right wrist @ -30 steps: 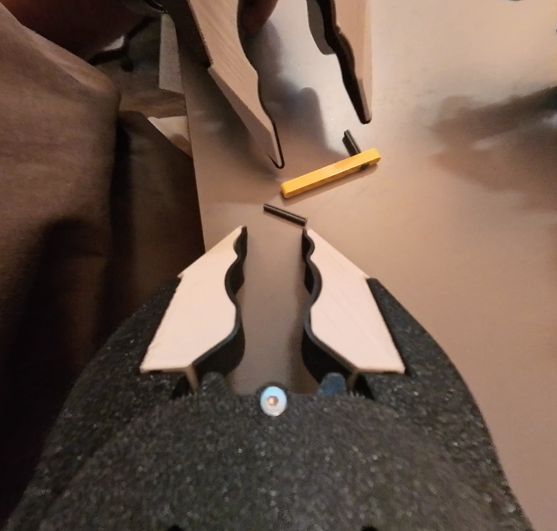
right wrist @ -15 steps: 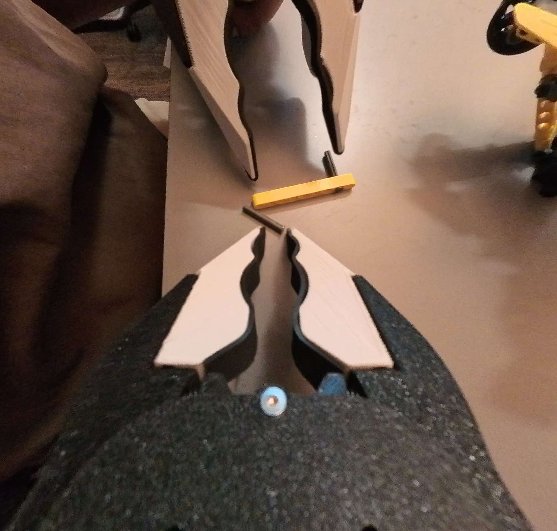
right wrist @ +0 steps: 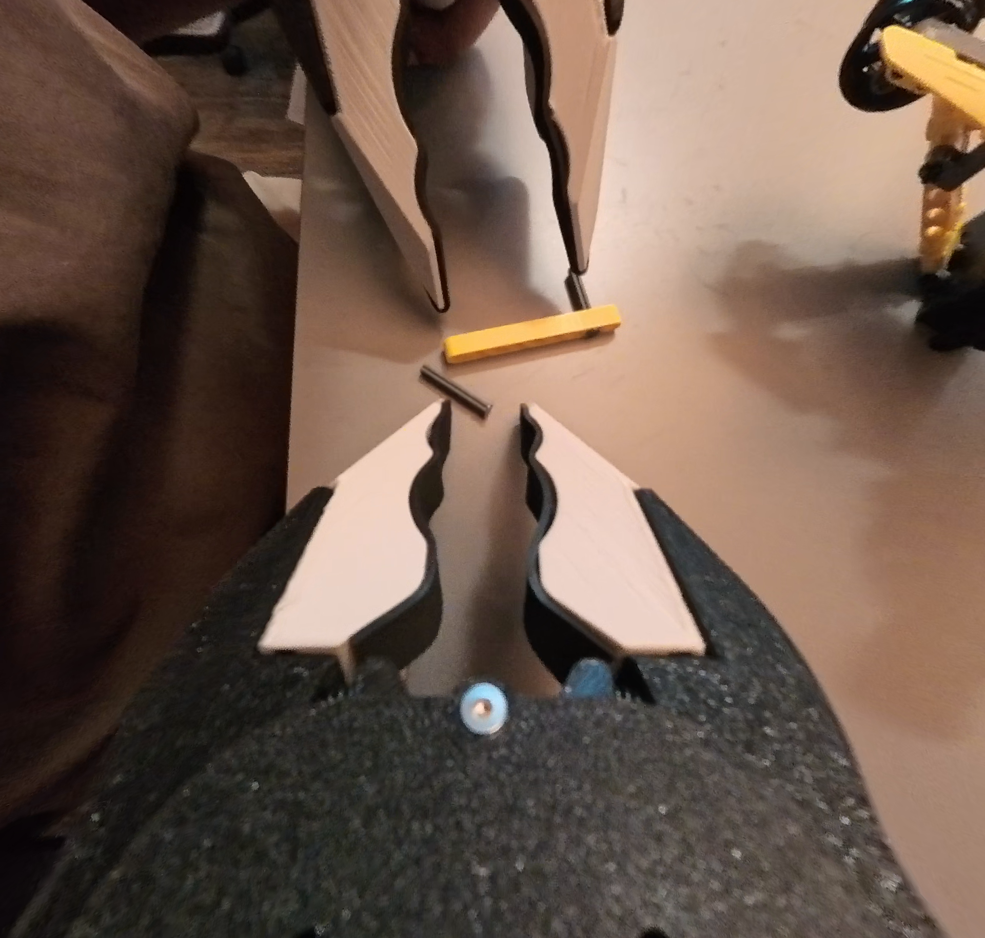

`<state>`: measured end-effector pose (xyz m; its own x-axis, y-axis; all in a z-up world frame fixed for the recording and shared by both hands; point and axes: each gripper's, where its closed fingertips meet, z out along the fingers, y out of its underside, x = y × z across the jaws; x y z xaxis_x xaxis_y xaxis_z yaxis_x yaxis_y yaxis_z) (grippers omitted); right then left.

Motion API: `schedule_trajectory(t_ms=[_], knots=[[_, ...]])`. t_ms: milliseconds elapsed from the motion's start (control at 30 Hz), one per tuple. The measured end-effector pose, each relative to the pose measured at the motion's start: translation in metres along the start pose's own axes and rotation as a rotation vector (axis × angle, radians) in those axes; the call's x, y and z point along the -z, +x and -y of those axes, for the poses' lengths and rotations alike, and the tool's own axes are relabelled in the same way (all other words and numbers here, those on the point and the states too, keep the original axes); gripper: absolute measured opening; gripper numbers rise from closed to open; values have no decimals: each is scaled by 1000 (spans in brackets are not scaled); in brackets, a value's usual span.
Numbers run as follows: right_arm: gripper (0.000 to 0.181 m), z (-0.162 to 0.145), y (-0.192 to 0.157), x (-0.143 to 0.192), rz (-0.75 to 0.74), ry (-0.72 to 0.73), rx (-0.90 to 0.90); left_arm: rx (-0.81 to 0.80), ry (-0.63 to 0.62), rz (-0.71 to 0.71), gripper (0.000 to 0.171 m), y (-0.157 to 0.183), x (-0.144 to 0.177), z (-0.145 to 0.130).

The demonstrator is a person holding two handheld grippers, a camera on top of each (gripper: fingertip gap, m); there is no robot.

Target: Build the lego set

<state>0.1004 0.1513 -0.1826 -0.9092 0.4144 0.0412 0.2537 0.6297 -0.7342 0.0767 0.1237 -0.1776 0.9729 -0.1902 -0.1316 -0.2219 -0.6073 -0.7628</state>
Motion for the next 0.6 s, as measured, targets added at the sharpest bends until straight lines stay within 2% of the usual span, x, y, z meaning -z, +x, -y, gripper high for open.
schedule_trajectory(t_ms=[133, 333, 400, 600], knots=[[26, 1, -4, -6, 34, -19, 29, 10, -11, 6, 49, -2, -1, -1], [14, -1, -8, -5, 52, -23, 47, 21, -23, 7, 52, -3, -2, -3], [6, -3, -7, -3, 46, -24, 38, 24, -20, 6, 53, -3, -2, -2], [3, -9, -6, 4, 58, -31, -27, 30, -34, 10, 54, -4, -4, -4]])
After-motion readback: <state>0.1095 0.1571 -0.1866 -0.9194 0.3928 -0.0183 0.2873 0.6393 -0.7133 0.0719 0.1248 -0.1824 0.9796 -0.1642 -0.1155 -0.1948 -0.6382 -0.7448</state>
